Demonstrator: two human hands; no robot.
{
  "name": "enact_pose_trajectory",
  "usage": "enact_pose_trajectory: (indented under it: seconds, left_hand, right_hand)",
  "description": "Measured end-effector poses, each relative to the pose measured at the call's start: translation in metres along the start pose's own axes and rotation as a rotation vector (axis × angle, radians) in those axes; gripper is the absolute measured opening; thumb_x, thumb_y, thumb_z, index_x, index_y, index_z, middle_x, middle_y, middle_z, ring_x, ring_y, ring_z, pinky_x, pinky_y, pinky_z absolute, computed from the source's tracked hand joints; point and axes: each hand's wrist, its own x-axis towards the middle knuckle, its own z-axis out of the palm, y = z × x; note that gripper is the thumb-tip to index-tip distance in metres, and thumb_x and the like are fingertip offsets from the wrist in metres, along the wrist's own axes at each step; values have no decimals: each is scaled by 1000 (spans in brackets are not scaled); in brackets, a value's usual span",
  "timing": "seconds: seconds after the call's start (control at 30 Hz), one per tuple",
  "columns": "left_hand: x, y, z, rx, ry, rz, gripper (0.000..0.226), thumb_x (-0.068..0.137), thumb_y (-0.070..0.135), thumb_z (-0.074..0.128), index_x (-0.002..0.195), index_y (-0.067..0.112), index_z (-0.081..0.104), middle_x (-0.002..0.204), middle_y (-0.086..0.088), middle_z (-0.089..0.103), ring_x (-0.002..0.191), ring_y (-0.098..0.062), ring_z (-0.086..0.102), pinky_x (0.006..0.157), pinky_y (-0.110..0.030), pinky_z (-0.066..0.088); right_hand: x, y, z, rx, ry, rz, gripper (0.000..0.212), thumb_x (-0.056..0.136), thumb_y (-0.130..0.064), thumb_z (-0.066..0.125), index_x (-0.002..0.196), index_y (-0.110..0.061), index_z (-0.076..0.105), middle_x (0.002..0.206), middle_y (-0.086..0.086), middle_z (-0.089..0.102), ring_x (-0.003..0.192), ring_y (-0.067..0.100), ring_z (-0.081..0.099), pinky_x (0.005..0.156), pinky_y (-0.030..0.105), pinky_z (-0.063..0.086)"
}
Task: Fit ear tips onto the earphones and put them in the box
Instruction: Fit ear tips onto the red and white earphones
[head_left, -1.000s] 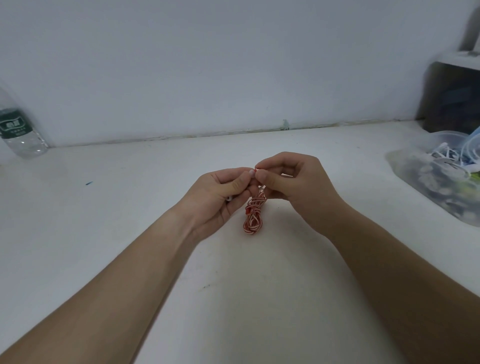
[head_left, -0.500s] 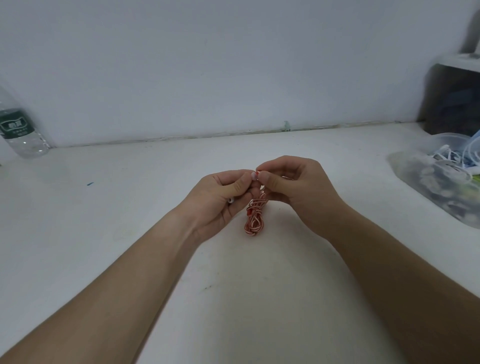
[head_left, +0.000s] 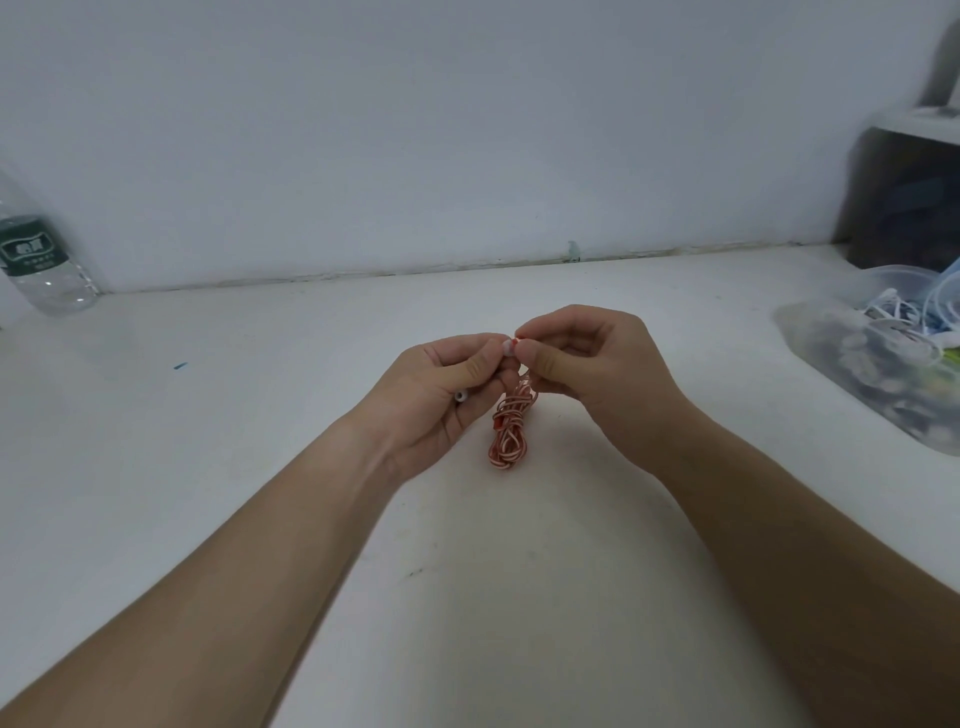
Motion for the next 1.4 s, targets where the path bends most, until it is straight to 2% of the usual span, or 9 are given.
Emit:
enact_pose_trajectory:
  seconds: [0.23,0.43,0.6,0.83,1.03,1.17,1.23,1.3,1.4]
  left_hand:
    - [1,1,-1,50,53,42,23,80,13,69,101,3,70,82,-5,73,75,-9,71,69,-15,56]
    - [-1,1,1,91,71,79,18,72,9,73,89,4,73,76,-9,72,70,-13,71,69,-16,57]
    - [-1,2,3,186,86,171,25,70,8,74,94,-1,71,74,-12,72,69,-15,70,68,-17,56]
    - [0,0,-2,408,144,238,14,78,3,77,91,3,74,79,-18,74,75,-23,73,68,-22,55]
    - [-1,1,2,272,98,173,25,76,16,73,97,3,74,87,-14,76,81,-18,74,71,-18,56]
    - [0,2,1,187,175,114,21,94,22,65,94,2,72,86,-12,74,76,-18,74,66,-18,57]
    - [0,4,1,153,233,78,26,97,28,62,92,4,70,79,-9,73,64,-14,69,56,-17,54]
    - [1,6,-1,157,294,50,29,100,32,57,89,7,68,68,-2,64,50,-8,52,44,-15,42]
    - [2,10,-7,361,359,75,35,104,35,49,84,12,66,57,6,43,45,-10,30,42,-20,24]
  right_hand:
    - [0,0,0,13,27,8,12,81,-2,78,89,-10,73,85,13,75,80,21,71,85,48,60]
    - [1,1,-1,-24,23,-4,13,81,1,78,87,-10,73,78,6,74,77,19,71,82,43,61]
    - [3,2,-3,-68,20,-31,12,82,1,76,88,-9,73,78,5,74,74,16,71,76,33,61]
    - [3,4,-4,-235,-3,-82,8,82,-3,78,88,-6,74,72,1,74,62,8,68,64,22,53]
    - [3,3,-6,-135,12,0,9,85,-11,77,94,-7,74,75,7,73,69,15,66,76,38,59]
    - [5,3,-8,-119,8,62,20,93,-19,70,112,-22,72,77,-2,64,67,13,61,69,32,56]
    - [7,3,-11,-163,36,66,17,96,-20,65,109,-25,74,75,-4,58,66,11,58,65,28,52]
    - [9,5,-13,-258,92,59,15,97,-20,62,102,-23,76,75,-6,58,63,9,57,61,25,49]
    - [12,9,-17,-459,178,52,10,93,-23,64,93,-26,74,71,-9,60,65,10,59,63,25,47]
